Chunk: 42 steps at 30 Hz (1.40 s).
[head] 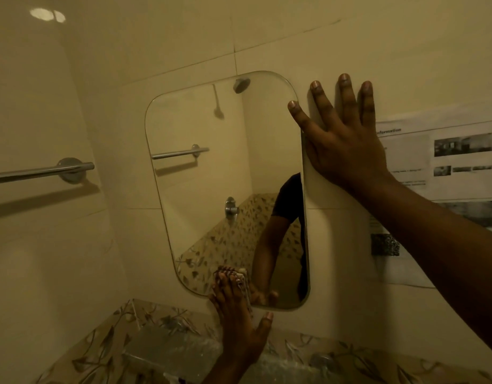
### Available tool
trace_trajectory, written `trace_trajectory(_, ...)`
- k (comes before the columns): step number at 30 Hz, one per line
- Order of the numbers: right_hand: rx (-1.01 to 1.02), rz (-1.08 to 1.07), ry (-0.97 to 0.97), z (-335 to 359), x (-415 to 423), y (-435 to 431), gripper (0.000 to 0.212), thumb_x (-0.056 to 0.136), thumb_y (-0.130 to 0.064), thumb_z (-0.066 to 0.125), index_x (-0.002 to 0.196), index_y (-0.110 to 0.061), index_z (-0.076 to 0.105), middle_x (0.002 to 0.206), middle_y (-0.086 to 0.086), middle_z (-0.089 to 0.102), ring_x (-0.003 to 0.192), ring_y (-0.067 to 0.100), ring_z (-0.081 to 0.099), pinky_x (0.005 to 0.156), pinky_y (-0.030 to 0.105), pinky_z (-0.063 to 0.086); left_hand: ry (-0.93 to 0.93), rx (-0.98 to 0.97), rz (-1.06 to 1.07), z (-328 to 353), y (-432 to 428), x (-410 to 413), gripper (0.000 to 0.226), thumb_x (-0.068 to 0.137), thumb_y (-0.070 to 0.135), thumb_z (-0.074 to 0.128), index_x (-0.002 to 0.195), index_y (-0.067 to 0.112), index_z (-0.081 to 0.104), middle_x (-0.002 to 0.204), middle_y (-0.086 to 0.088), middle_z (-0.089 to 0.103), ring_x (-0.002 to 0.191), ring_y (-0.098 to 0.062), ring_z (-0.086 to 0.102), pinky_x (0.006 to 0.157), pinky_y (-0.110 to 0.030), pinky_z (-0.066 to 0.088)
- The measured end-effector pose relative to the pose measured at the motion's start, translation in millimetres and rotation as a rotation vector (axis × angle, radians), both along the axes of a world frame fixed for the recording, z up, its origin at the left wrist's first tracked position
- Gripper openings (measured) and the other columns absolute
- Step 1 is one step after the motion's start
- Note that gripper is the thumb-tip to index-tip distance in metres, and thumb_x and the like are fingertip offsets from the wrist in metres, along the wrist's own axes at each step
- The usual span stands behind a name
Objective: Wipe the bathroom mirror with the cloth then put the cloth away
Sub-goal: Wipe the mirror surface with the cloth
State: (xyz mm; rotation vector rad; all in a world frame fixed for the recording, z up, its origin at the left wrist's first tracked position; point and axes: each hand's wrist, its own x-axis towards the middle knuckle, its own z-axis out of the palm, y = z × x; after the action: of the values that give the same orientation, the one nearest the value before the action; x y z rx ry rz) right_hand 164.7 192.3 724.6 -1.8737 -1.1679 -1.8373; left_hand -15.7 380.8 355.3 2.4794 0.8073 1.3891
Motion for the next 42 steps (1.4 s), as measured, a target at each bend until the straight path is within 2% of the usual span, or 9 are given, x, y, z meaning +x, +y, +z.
trace_trajectory(7, -0.003, 0.009, 0.001, 0.5, -1.1, -1.5, 0.060, 0.115, -0.046, 0.027, 0.172, -0.029, 0.016, 0.176, 0.023, 0.018, 0.160, 0.058, 0.009, 0.127, 0.073, 0.006, 0.086, 0.063, -0.048, 4.2, -71.1, 35.9, 0.123, 0.082, 0.076, 0.053, 0.171, 0.012, -0.001, 0.178, -0.019, -0.002, 0.165, -0.038, -0.008, 0.130, -0.052, -0.006)
trace_trajectory(13, -0.006, 0.007, 0.009, 0.7, -0.1, -1.0, 0.061, 0.115, -0.046, 0.029, 0.172, -0.030, 0.015, 0.177, 0.022, 0.016, 0.160, 0.058, 0.008, 0.128, 0.073, 0.006, 0.231, 0.101, 0.032, 7.5, -116.1, 70.4, 0.116, 0.075, 0.086, 0.052, 0.159, 0.008, 0.040, 0.167, -0.022, 0.035, 0.150, -0.050, 0.031, 0.130, -0.063, 0.000)
trace_trajectory(17, -0.009, 0.005, 0.011, 0.6, -0.3, -0.6, 0.061, 0.115, -0.045, 0.029, 0.172, -0.030, 0.015, 0.177, 0.022, 0.016, 0.160, 0.058, 0.008, 0.128, 0.074, 0.007, 0.145, 0.185, 0.041, -5.0, -121.0, 75.6, 0.116, 0.084, 0.077, 0.057, 0.171, 0.013, 0.014, 0.178, -0.015, 0.012, 0.159, -0.050, 0.019, 0.131, -0.064, 0.004)
trace_trajectory(22, 0.000, 0.010, -0.004, 0.4, 1.8, -0.6, 0.061, 0.115, -0.044, 0.030, 0.172, -0.030, 0.017, 0.177, 0.022, 0.018, 0.160, 0.057, 0.009, 0.128, 0.073, 0.008, 0.045, 0.308, 0.032, -5.3, -87.4, 61.7, 0.087, 0.097, 0.062, 0.049, 0.166, 0.016, 0.026, 0.178, -0.012, 0.017, 0.166, -0.040, 0.004, 0.129, -0.062, 0.011)
trace_trajectory(25, -0.001, 0.015, -0.004, 0.4, 2.2, 0.6, 0.060, 0.115, -0.044, 0.030, 0.172, -0.029, 0.017, 0.176, 0.022, 0.019, 0.160, 0.058, 0.009, 0.127, 0.074, 0.008, -0.051, 0.144, 0.095, 8.0, -64.7, 51.1, 0.081, 0.094, 0.051, 0.049, 0.161, 0.008, 0.033, 0.170, -0.016, 0.029, 0.167, -0.032, -0.003, 0.127, -0.054, 0.011)
trace_trajectory(28, -0.003, 0.012, -0.004, 0.6, 2.9, 0.3, 0.060, 0.115, -0.044, 0.030, 0.172, -0.029, 0.017, 0.176, 0.022, 0.019, 0.160, 0.058, 0.010, 0.127, 0.074, 0.008, -0.156, 0.025, 0.085, 16.9, -32.5, 31.4, 0.079, 0.098, 0.044, 0.041, 0.167, 0.011, 0.021, 0.179, -0.008, 0.005, 0.167, -0.021, -0.012, 0.130, -0.043, 0.000)
trace_trajectory(31, 0.002, 0.010, -0.008, 0.0, 2.7, 0.4, 0.060, 0.115, -0.044, 0.031, 0.172, -0.029, 0.017, 0.176, 0.022, 0.020, 0.160, 0.058, 0.011, 0.127, 0.074, 0.009, -0.316, -0.096, 0.019, 21.0, 2.1, 6.1, 0.075, 0.105, 0.058, 0.027, 0.170, 0.037, -0.006, 0.179, 0.012, -0.015, 0.165, -0.011, -0.015, 0.132, -0.032, -0.012)
trace_trajectory(36, 0.000, 0.013, -0.014, -0.4, 2.5, 1.0, 0.060, 0.116, -0.043, 0.030, 0.172, -0.030, 0.015, 0.175, 0.023, 0.022, 0.159, 0.059, 0.012, 0.127, 0.074, 0.009, -0.396, -0.204, 0.080, 31.7, 56.6, -19.5, 0.089, 0.103, 0.074, 0.019, 0.168, 0.016, 0.001, 0.178, 0.005, -0.008, 0.164, -0.004, -0.017, 0.132, -0.063, -0.002)
trace_trajectory(42, -0.001, 0.016, -0.012, -0.5, 4.1, 1.0, 0.061, 0.115, -0.045, 0.028, 0.173, -0.031, 0.013, 0.176, 0.023, 0.020, 0.160, 0.058, 0.010, 0.127, 0.074, 0.007, -0.379, -0.204, 0.080, 54.0, 91.1, -39.4, 0.084, 0.102, 0.067, 0.022, 0.168, 0.020, -0.002, 0.178, 0.004, -0.011, 0.164, -0.008, -0.021, 0.132, -0.062, -0.004)
